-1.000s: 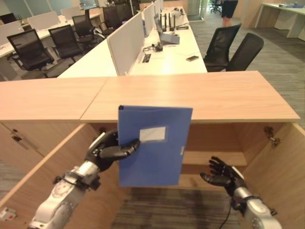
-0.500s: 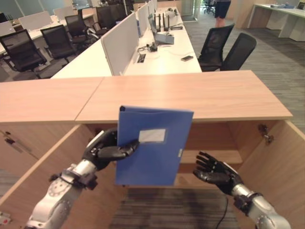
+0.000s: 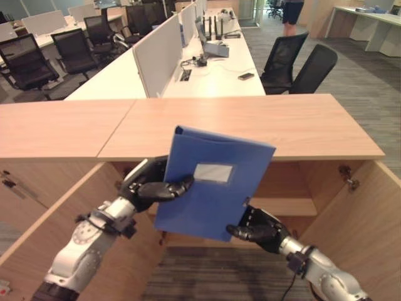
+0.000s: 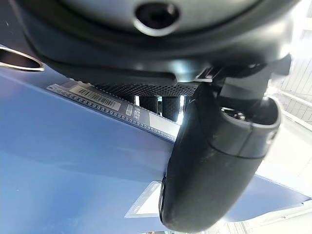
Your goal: Put the empty folder in the office cabinet
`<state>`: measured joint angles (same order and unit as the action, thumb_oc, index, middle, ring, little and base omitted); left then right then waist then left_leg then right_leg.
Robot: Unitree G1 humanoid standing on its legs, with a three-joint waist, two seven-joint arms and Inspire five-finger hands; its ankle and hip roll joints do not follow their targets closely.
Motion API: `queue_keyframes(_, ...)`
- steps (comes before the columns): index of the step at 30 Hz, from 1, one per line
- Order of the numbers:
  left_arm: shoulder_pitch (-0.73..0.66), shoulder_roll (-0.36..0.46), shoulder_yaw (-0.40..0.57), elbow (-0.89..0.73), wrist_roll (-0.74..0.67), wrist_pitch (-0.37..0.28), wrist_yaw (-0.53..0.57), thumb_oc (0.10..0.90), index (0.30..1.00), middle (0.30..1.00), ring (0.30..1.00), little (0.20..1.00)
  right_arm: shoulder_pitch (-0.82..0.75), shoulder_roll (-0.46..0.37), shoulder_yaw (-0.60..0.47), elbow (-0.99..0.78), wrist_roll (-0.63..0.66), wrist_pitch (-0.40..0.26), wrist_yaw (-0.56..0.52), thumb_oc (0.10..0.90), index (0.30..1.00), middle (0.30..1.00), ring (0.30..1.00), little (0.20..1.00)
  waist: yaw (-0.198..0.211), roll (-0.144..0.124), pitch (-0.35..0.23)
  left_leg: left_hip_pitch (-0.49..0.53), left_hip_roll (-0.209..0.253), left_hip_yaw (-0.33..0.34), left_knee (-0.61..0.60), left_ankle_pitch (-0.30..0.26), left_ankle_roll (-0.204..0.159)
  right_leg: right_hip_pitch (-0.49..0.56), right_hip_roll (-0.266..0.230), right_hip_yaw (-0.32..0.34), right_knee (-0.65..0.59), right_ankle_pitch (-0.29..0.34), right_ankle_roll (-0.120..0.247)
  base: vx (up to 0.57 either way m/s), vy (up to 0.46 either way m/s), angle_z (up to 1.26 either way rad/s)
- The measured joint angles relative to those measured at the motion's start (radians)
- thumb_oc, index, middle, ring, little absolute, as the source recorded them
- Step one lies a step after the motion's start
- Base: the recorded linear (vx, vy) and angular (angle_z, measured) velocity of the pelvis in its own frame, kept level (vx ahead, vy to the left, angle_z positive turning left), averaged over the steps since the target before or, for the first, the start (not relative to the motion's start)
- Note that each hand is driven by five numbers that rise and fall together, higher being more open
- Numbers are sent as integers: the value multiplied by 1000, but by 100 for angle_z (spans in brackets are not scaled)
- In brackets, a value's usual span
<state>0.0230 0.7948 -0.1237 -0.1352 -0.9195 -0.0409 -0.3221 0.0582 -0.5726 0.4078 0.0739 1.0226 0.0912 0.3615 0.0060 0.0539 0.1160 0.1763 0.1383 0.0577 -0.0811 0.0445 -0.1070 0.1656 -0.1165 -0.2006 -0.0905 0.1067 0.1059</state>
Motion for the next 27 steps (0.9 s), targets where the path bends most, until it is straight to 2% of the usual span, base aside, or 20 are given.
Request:
queue_keyframes(15,3,-43,-1,1,0,25,1,400,300,300,300,300,-8,31,-10,-1,3,-31,-58,800,900,900,900,900,2,0,0,0,1,8,-3,0,0,-3,0,4,-3,0,0,0,0,0)
queue_keyframes(27,16,-133,39,5,0,25,10,400,300,300,300,300,-20,78,-62,-1,43,-78,-93,800,900,900,900,900,6,-1,-1,0,0,8,-3,0,0,-3,0,5,-3,2,-2,0,0,0)
